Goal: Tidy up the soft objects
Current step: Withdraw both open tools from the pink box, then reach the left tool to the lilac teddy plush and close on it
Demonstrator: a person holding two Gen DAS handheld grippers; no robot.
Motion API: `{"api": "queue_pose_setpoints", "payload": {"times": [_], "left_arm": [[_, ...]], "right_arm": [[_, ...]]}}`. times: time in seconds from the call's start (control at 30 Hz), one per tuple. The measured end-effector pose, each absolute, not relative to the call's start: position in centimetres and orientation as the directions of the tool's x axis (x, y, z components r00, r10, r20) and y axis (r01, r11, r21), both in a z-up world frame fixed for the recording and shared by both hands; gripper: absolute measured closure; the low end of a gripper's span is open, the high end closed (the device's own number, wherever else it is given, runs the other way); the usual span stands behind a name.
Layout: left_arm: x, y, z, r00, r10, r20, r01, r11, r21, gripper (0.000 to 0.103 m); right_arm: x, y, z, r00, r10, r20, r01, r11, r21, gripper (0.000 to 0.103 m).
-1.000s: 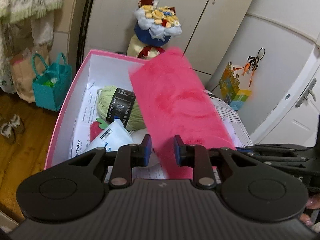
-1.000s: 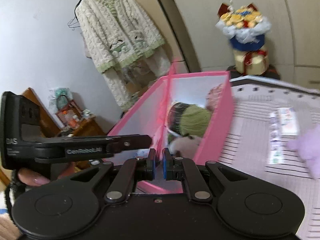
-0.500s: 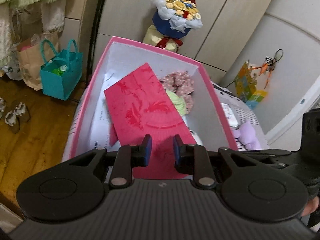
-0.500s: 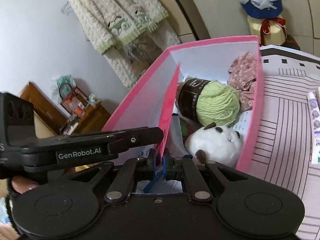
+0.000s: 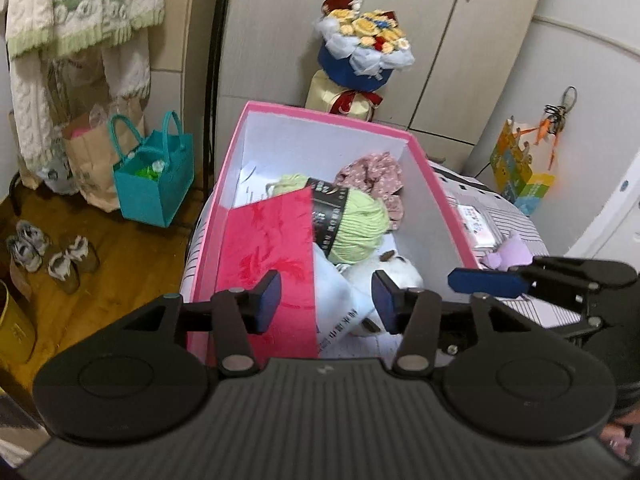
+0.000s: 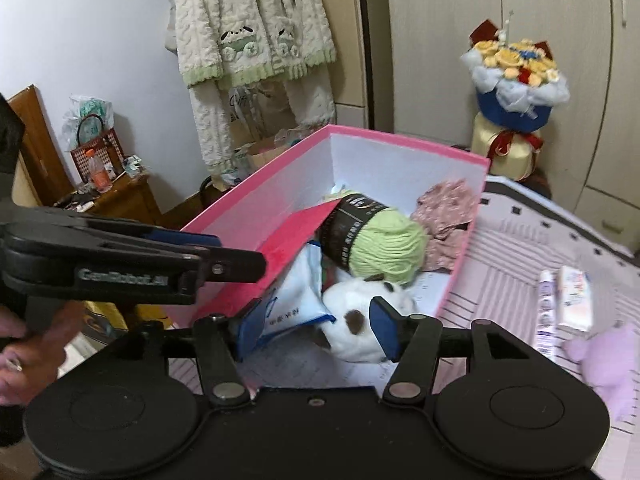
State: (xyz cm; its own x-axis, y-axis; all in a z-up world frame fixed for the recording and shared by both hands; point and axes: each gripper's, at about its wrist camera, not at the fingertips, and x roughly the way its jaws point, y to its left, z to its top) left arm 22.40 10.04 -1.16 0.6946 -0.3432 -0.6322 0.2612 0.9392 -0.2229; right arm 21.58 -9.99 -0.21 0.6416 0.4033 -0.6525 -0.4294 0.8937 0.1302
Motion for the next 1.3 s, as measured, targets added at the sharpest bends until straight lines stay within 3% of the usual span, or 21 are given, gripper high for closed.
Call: {"api": "queue_pose_setpoints", "payload": {"times": [0.77,1.3], "left_arm": [[12.7,3.6,4.7,0.689,-0.481,-0.542,0.487,0.861,-0.145,0.030],[13.7,-7.5,1.7,0.556,-0.579,-0.595,0.609,0.772,-0.182,0.029]], "right_arm": [[10.6,-19.4,4.4,0.757,0.337,-0.560,-0.380,0.924,0.042,0.032],[7.8,-30.6,0.9,0.825,0.230,-0.517,-0.246,0.969,0.038,0.032]]}}
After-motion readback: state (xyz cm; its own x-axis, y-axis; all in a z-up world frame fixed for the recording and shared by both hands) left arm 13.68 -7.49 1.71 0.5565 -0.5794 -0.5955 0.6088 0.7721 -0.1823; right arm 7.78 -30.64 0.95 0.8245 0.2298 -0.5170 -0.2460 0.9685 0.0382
